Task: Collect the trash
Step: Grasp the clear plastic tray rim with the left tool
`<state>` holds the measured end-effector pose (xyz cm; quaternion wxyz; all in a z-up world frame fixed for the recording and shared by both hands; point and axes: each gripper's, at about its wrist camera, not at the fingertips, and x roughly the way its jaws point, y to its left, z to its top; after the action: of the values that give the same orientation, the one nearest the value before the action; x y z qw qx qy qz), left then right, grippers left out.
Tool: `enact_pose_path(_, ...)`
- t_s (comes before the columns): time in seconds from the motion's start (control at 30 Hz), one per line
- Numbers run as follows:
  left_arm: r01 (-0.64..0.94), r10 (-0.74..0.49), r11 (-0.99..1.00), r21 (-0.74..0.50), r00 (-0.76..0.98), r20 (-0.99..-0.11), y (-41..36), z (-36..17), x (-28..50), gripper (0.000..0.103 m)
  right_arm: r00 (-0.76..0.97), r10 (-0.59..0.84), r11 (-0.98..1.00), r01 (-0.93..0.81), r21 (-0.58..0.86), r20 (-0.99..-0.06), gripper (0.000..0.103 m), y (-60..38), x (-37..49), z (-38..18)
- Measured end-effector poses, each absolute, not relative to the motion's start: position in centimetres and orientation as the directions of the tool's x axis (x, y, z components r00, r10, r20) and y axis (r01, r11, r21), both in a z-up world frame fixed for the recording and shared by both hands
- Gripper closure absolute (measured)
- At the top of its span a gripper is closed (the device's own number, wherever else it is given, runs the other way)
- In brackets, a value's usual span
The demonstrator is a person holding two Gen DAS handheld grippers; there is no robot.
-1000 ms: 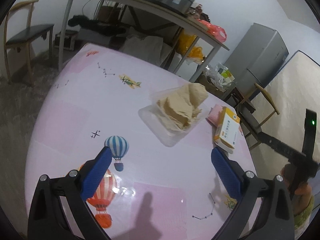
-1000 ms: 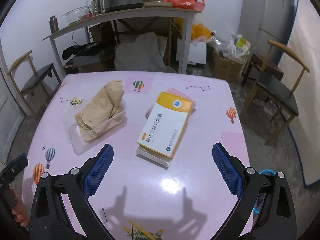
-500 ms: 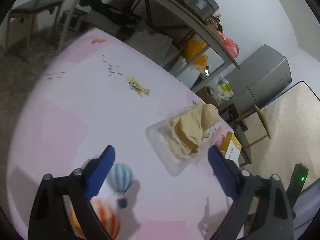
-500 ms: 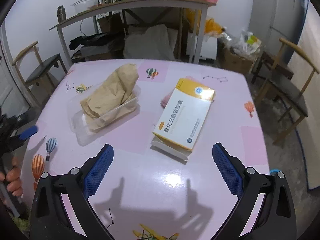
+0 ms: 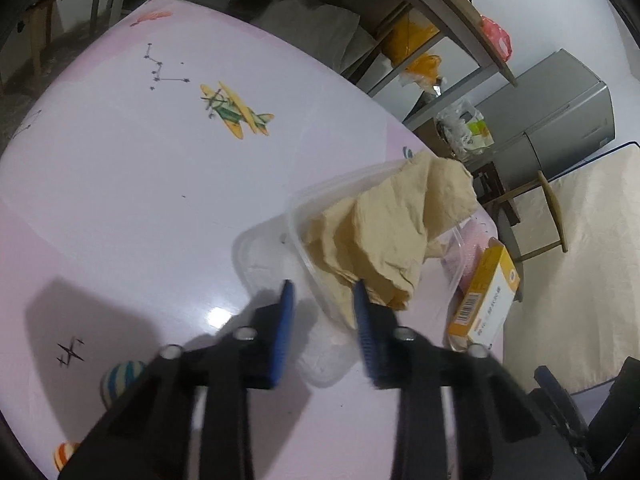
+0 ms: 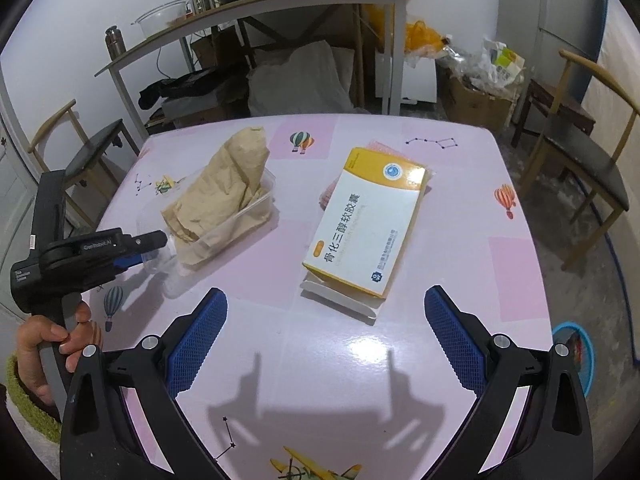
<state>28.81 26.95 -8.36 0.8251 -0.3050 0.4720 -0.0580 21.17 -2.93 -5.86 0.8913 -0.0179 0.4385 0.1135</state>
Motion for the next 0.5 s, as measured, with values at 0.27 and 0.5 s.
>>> enact_pose_path(0.27,-0.215,-0.347,0.815,-0.538,0.563,-0.750,27.2,-7.2,26.0,0.097,0.580,0.203,0.969,-0.236,0.076,-0.789,0.008,-2.5,20.4,-5.3)
enact_pose_path(0.5,-0.217,-0.323,0.826,-0.520,0.574,-0.752,28.1,-6.3,20.4,0.097,0.583,0.215,0.962,-0.264,0.067,-0.784,0.008,-2.1,18.6,-4.8)
